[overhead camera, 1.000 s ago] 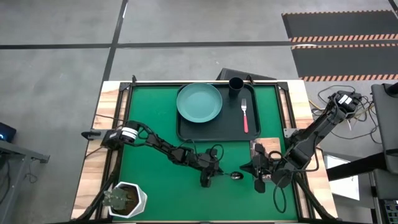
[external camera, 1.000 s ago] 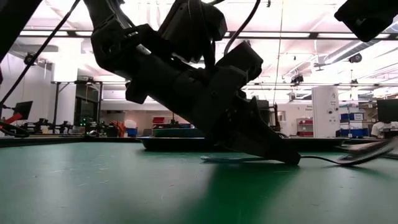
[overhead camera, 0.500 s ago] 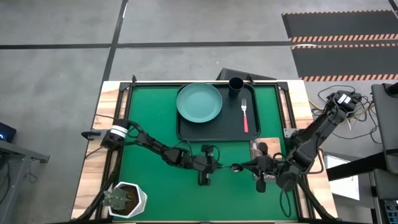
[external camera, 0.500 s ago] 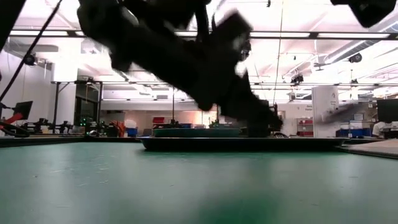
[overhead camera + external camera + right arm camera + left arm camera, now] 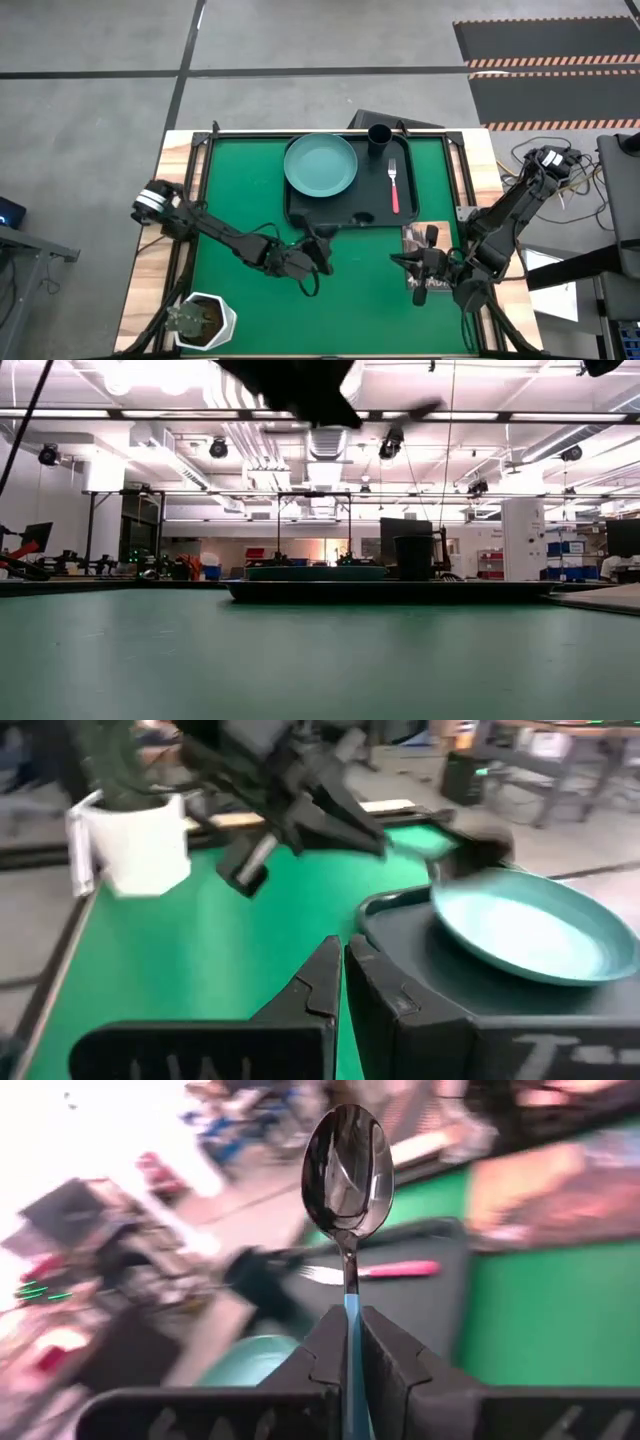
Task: Pick and place plate/cup/fork/spoon on tray
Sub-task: Put the blue spoon on the black serving tray to the right of the green plate
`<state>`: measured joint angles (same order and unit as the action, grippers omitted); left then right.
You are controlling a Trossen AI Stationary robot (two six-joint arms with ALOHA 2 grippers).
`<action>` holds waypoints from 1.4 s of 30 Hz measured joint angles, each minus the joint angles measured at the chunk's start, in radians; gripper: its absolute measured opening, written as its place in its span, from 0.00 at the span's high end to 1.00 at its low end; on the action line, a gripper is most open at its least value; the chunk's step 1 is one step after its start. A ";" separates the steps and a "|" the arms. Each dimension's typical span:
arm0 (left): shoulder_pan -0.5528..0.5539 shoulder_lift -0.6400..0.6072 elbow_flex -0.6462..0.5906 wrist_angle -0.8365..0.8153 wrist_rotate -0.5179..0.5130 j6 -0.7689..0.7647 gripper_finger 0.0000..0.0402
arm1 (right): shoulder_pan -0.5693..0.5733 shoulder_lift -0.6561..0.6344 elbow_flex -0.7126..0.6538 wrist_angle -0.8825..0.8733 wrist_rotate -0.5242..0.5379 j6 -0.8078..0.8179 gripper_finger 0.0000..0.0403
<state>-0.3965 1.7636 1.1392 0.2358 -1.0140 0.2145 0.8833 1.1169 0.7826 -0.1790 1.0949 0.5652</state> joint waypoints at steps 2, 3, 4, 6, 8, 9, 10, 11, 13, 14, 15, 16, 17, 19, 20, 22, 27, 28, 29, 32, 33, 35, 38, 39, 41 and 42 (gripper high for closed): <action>-0.008 -0.018 0.000 0.015 -0.106 0.028 1.00 | -0.019 0.022 -0.002 0.010 0.058 0.053 0.98; -0.012 -0.020 0.000 0.032 -0.138 0.042 1.00 | -0.031 0.035 -0.002 0.012 0.086 0.096 0.98; -0.012 -0.021 0.000 0.046 -0.153 0.058 1.00 | -0.042 0.050 -0.003 0.010 0.109 0.135 0.98; -0.018 -0.022 -0.001 0.072 -0.154 0.084 1.00 | -0.076 0.078 -0.004 0.012 0.122 0.174 0.98; -0.019 -0.025 -0.001 0.086 -0.139 0.088 1.00 | -0.113 0.098 -0.004 0.016 0.120 0.190 0.98; -0.020 -0.026 -0.001 0.092 -0.128 0.088 1.00 | -0.132 0.106 -0.004 0.030 0.119 0.189 0.98; -0.022 -0.026 -0.001 0.098 -0.120 0.088 1.00 | -0.151 0.116 -0.004 0.048 0.117 0.182 0.98; -0.025 -0.026 -0.001 0.101 -0.120 0.090 1.00 | -0.170 0.125 -0.004 0.065 0.114 0.173 0.97; -0.030 -0.026 -0.001 0.131 -0.118 0.116 1.00 | -0.202 0.143 -0.004 0.107 0.099 0.146 0.94; -0.034 -0.026 -0.001 0.154 -0.118 0.139 1.00 | -0.217 0.149 -0.004 0.130 0.079 0.131 0.92; -0.038 -0.029 -0.001 0.182 -0.118 0.165 1.00 | -0.232 0.150 -0.004 0.152 0.049 0.115 0.90; -0.044 -0.031 -0.001 0.209 -0.117 0.195 1.00 | -0.246 0.150 -0.004 0.177 0.017 0.092 0.88; -0.051 -0.033 -0.001 0.242 -0.117 0.223 1.00 | -0.259 0.150 -0.004 0.206 -0.007 0.071 0.85; -0.065 -0.041 -0.001 0.295 -0.112 0.280 1.00 | -0.274 0.146 -0.004 0.266 -0.026 0.029 0.79; -0.071 -0.045 -0.001 0.314 -0.112 0.305 1.00 | -0.277 0.140 -0.004 0.297 -0.027 0.003 0.76; -0.081 -0.050 0.000 0.341 -0.111 0.331 1.00 | -0.276 0.118 -0.004 0.369 -0.029 -0.063 0.69; -0.094 -0.059 0.000 0.341 -0.110 0.344 1.00 | -0.279 0.053 -0.004 0.555 -0.124 -0.209 0.54; -0.094 -0.059 0.000 0.343 -0.110 0.344 1.00 | -0.284 0.047 -0.004 0.595 -0.140 -0.230 0.51; -0.095 -0.059 0.000 0.345 -0.110 0.344 1.00 | -0.290 0.043 -0.004 0.624 -0.150 -0.244 0.49; -0.095 -0.059 0.000 0.364 -0.098 0.342 1.00 | -0.315 0.037 -0.004 0.644 -0.152 -0.246 0.44; -0.096 -0.059 0.000 0.370 -0.095 0.342 1.00 | -0.326 0.037 -0.004 0.644 -0.152 -0.243 0.44; -0.098 -0.059 0.001 0.386 -0.091 0.341 1.00 | -0.343 0.037 -0.004 0.647 -0.152 -0.243 0.43; -0.098 -0.059 0.003 0.401 -0.091 0.341 1.00 | -0.361 0.037 -0.004 0.668 -0.154 -0.251 0.43; -0.098 -0.059 0.003 0.407 -0.090 0.341 1.00 | -0.364 0.037 -0.004 0.678 -0.155 -0.269 0.43; -0.098 -0.058 0.002 0.411 -0.090 0.340 1.00 | -0.368 0.037 -0.004 0.700 -0.156 -0.297 0.43; -0.098 -0.057 0.002 0.412 -0.090 0.340 1.00 | -0.371 0.037 -0.004 0.713 -0.156 -0.309 0.44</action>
<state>-0.4946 1.7061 1.1416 0.6476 -1.1042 0.5549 0.5124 1.1538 0.7784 0.5336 0.9389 0.2563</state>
